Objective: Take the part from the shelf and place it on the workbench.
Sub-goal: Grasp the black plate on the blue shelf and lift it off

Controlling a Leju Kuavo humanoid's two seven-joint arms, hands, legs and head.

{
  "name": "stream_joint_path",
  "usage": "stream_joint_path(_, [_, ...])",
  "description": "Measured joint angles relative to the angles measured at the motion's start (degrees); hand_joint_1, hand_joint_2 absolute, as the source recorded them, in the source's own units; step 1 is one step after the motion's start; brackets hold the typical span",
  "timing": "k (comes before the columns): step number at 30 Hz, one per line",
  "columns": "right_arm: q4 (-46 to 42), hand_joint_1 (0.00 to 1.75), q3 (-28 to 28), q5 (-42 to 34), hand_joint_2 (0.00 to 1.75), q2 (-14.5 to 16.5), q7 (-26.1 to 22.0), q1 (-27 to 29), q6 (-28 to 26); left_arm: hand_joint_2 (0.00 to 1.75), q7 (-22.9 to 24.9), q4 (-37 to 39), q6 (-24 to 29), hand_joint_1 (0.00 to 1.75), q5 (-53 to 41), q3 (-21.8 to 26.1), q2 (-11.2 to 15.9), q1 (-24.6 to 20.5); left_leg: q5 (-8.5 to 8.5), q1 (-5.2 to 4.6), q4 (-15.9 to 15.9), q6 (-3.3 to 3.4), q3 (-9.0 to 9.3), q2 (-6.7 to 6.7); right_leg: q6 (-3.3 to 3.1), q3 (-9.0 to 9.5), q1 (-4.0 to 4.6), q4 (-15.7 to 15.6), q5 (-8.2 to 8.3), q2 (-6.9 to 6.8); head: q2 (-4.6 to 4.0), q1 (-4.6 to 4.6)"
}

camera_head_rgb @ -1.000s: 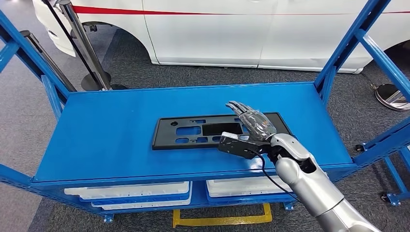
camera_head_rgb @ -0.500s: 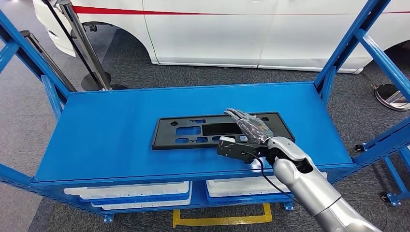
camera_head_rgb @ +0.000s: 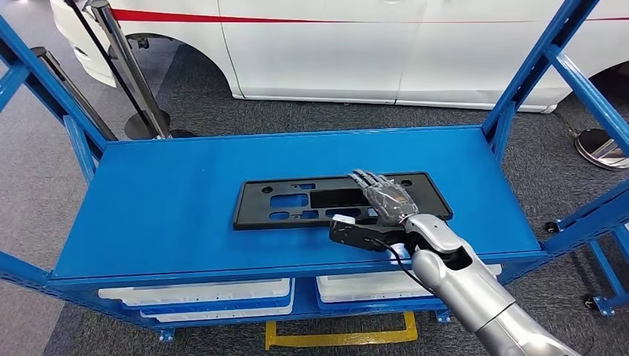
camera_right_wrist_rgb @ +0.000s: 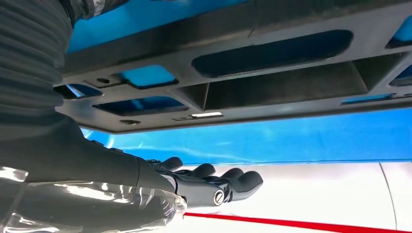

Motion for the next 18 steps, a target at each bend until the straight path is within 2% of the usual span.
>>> stream_joint_path(4, [3.17, 0.0, 0.18, 7.13, 1.75, 1.38, 1.97, -0.04, -6.3, 0.0, 0.0, -0.02, 0.0, 0.0, -0.39, 0.0, -0.31, 0.01, 0.0, 0.0, 0.0, 0.0, 0.02, 0.0, 0.0, 0.02, 0.0, 0.0, 0.0, 0.0, 0.0, 0.0])
stream_joint_path(11, [8.68, 0.0, -1.42, 16.24, 1.75, 3.74, 2.86, 0.25, -12.83, 0.0, 0.07, -0.02, 0.0, 0.0, -0.93, 0.0, -0.72, -0.02, 0.0, 0.0, 0.0, 0.0, 0.03, 0.0, 0.0, 0.02, 0.0, 0.0, 0.0, 0.0, 0.0, 0.0])
stream_joint_path(18, [12.19, 0.02, -4.97, 19.34, 1.75, 4.99, 2.86, 0.74, -13.83, 0.0, 0.09, 0.0, 0.09, 0.0, -1.14, 0.0, -0.86, -0.17, 0.0, 0.0, 0.0, 0.0, 0.04, 0.01, 0.0, 0.02, -0.01, 0.0, 0.0, 0.01, 0.0, 0.0])
